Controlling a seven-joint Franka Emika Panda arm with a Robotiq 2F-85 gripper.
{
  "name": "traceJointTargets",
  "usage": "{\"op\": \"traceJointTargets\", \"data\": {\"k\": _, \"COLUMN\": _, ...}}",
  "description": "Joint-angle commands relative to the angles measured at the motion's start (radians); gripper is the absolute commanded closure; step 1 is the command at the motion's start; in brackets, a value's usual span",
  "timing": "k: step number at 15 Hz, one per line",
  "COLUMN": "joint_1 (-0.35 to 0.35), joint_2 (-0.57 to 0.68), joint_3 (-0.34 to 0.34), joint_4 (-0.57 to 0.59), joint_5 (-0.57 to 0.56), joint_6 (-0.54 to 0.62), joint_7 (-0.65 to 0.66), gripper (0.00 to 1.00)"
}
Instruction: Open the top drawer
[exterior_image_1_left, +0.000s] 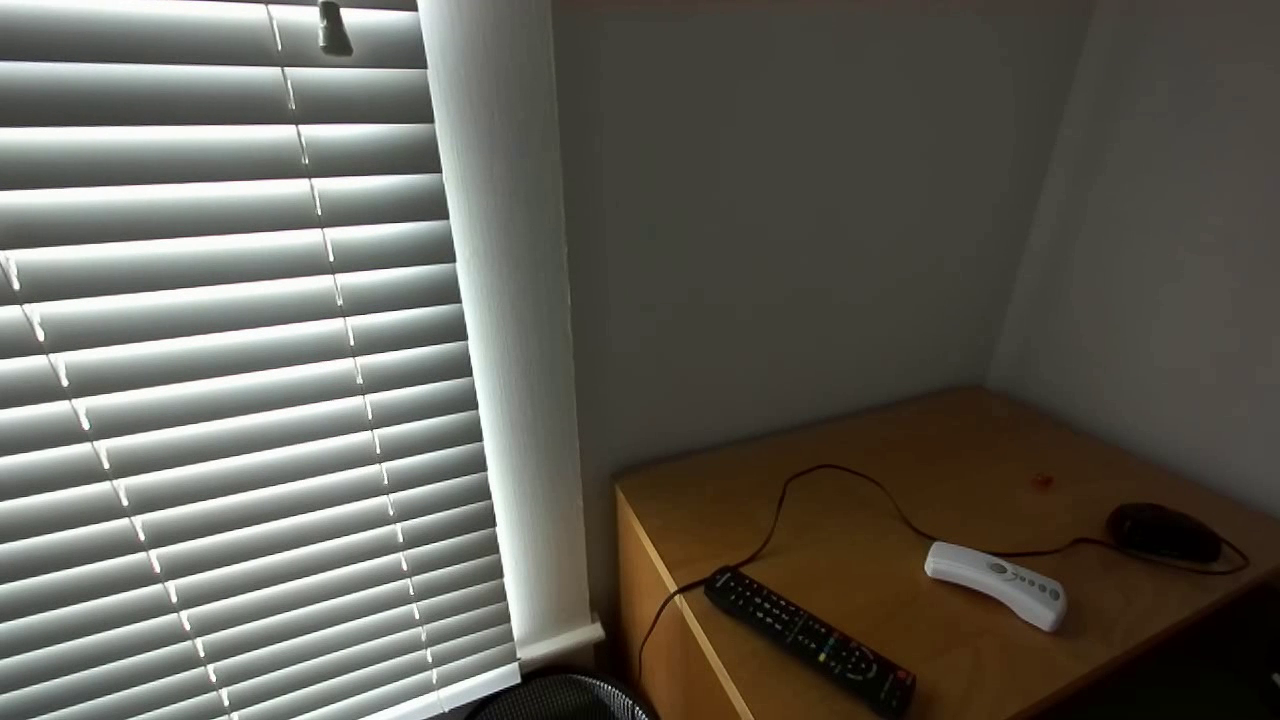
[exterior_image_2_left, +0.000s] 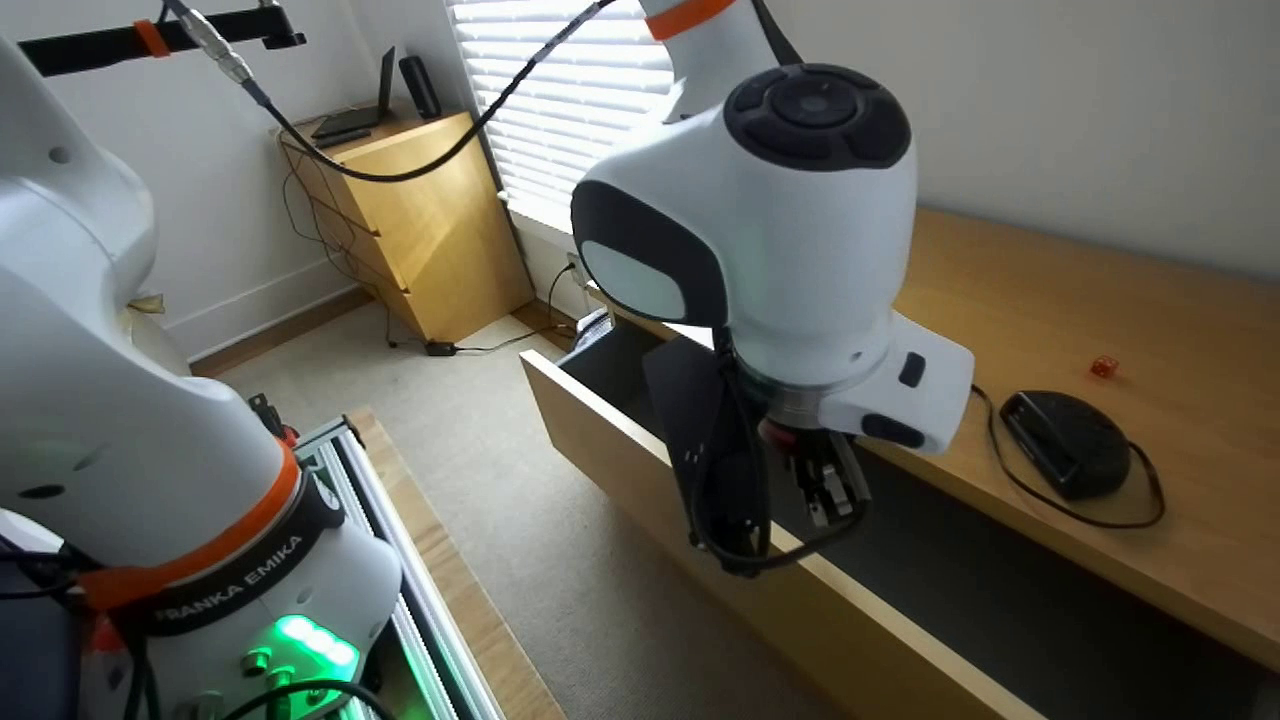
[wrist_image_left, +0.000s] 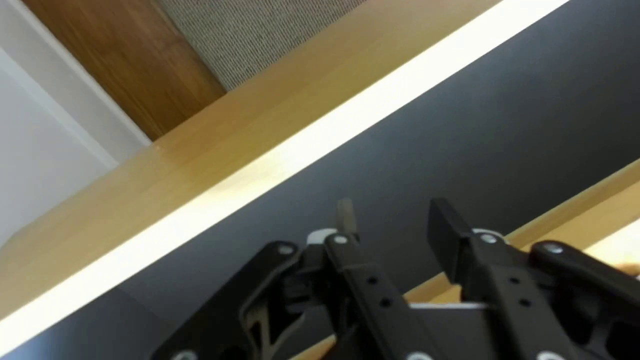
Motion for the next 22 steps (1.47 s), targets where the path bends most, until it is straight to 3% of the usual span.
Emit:
{"op": "traceJointTargets", "data": {"k": 1, "joint_1": -0.037, "joint_2": -0.014, "joint_3": 0.061, "joint_4": -0.016, "joint_5": 0.184, "joint_6": 0.031, "joint_7": -0.253, "gripper": 0.87}}
{"op": "traceJointTargets", "data": {"k": 3, "joint_1": -0.049, "joint_2": 0.012, "joint_3": 0.074, "joint_4": 0.003, "joint_5": 0.276, "joint_6": 0.007, "joint_7": -0.375, "gripper": 0.99}}
{"op": "traceJointTargets", "data": {"k": 7, "joint_1": -0.062, "joint_2": 0.079, "joint_3": 0.087, "joint_4": 0.033, "joint_5": 0.396, "joint_6": -0.012, "joint_7": -0.534, "gripper": 1.00}}
{"op": "traceJointTargets", "data": {"k": 12, "joint_1": -0.069, "joint_2": 0.174, "joint_3": 0.093, "joint_4": 0.070, "joint_5": 0.449, "joint_6": -0.026, "joint_7": -0.594, "gripper": 1.00}}
{"op": "traceJointTargets", "data": {"k": 18, "joint_1": -0.045, "joint_2": 0.248, "joint_3": 0.058, "joint_4": 0.072, "joint_5": 0.368, "joint_6": 0.008, "joint_7": -0.443, "gripper": 1.00}}
{"op": "traceJointTargets", "data": {"k": 22, "joint_1": -0.015, "joint_2": 0.256, "joint_3": 0.012, "joint_4": 0.043, "joint_5": 0.258, "joint_6": 0.022, "joint_7": -0.273, "gripper": 1.00}}
